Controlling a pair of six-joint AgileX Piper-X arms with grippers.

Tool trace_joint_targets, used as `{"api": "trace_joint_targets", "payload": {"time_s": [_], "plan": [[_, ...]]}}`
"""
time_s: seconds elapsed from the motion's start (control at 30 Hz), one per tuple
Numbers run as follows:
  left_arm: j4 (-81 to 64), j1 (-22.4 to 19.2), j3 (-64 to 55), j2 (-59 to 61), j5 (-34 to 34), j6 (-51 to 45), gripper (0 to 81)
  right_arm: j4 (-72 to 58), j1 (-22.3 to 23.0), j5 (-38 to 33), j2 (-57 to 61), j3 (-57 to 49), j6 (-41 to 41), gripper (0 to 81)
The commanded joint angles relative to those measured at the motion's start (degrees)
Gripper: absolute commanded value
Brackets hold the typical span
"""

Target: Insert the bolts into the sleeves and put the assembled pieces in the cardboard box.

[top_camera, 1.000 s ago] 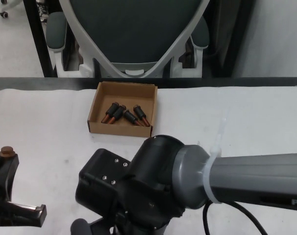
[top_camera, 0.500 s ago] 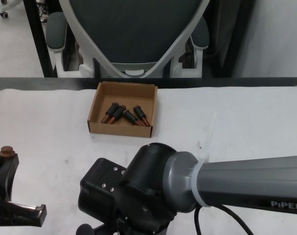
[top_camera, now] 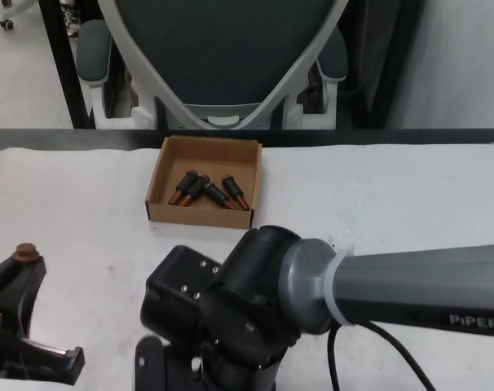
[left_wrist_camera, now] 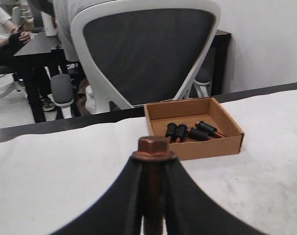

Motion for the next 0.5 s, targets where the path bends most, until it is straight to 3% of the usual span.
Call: {"api": "trace_joint_targets", "payload": {"time_s": [0.0,0.2,0.47], "plan": [[-3.04,0.09,-0.56,-0.54,8.38,-0.56,0.8,-2.18,-0.12,-2.60,-1.70,0.14,1.69,0.2],[-4.74,0.09,-0.56,-0.54,16.73,0.52,0.8,-13.75,-0.12,-4.24,-6.97,6.40,6.38,0.2],[-10.48,0.09,-0.56,-0.38,24.23,-3.24,0.8,-42.09,-0.12,-5.13,-19.26,25.94,19.15,0.2]]}}
